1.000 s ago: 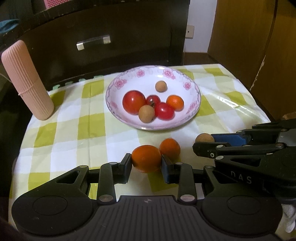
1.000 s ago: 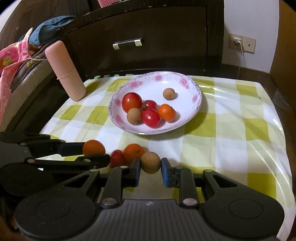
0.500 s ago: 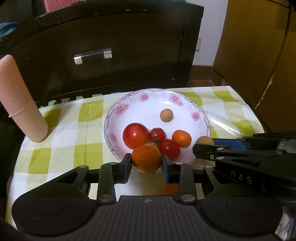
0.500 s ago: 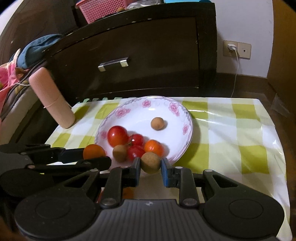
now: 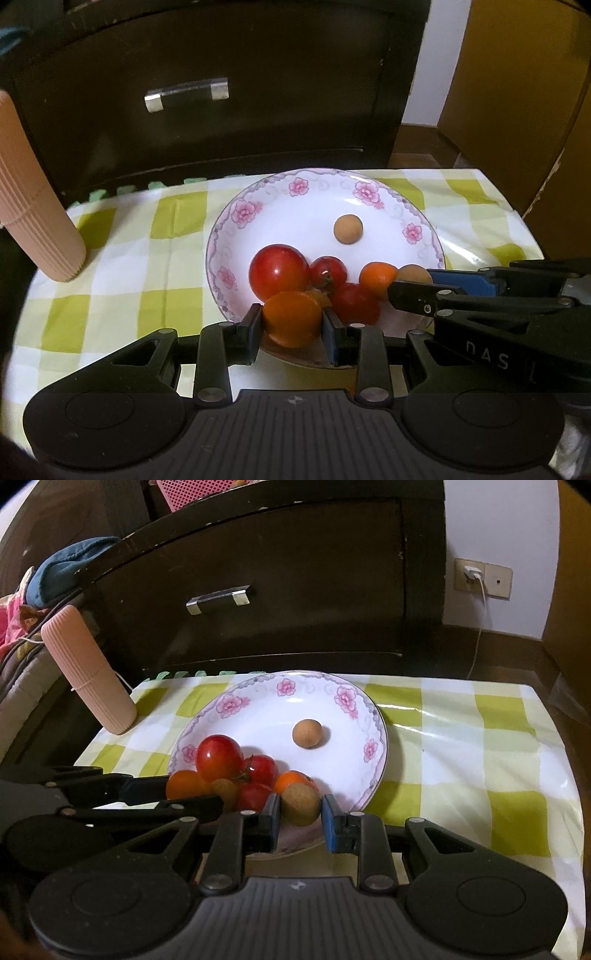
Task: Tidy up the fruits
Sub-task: 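Carry the orange-red tomato and brown fruit to the plate with both tools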
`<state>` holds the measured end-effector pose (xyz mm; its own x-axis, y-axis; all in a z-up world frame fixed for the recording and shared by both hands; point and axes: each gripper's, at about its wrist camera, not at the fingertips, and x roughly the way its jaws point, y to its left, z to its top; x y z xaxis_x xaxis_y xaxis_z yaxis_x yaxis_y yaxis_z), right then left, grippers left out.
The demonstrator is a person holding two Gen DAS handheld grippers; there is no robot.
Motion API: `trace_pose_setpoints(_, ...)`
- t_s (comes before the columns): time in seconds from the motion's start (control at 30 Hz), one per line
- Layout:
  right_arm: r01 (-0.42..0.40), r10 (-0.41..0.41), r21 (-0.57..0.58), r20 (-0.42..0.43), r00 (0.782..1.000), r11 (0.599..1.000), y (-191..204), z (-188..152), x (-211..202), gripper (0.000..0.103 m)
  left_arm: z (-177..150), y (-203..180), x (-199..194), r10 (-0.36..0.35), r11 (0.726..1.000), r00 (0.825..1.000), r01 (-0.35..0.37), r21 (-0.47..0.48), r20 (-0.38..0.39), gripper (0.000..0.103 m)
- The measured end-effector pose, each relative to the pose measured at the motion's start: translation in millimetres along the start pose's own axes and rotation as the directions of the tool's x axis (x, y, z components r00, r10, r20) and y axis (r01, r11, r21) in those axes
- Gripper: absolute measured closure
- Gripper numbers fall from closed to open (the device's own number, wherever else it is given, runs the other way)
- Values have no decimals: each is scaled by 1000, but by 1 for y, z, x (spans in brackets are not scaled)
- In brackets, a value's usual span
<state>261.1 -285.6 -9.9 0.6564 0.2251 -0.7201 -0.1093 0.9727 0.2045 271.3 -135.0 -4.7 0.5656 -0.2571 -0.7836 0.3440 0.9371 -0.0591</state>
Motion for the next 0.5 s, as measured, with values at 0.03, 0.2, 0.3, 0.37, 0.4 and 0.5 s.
trace_pose_setpoints(0.03, 0, 0, 0, 2, 1000, 1000, -1, 1, 1, 76, 1, 1, 2, -8, 1000, 1000, 8, -10, -6, 63)
trace_pose_setpoints(0.2, 15, -15, -10, 12, 1000, 1000, -3, 3, 7, 75, 3, 0, 11, -5, 1000, 1000, 5, -17, -17, 63)
trace_pose_setpoints(0.3, 13, -13, -6, 24, 1000, 1000, -6, 6, 8, 75, 4, 1, 13, -10, 999, 1000, 10, -33, -22, 63)
trace_pose_setpoints(0.37, 6, -5, -2, 29, 1000, 1000, -7, 8, 9, 75, 4, 2, 13, -6, 999, 1000, 6, -40, -19, 62)
trace_pose_setpoints(0.4, 3, -3, -2, 31, 1000, 1000, -7, 8, 10, 75, 5, 2, 14, -2, 999, 1000, 1, -43, -16, 62)
trace_pose_setpoints(0.5, -8, 8, 0, 26, 1000, 1000, -8, 11, 11, 75, 6, 3, 13, 12, 999, 1000, -12, -46, -8, 61)
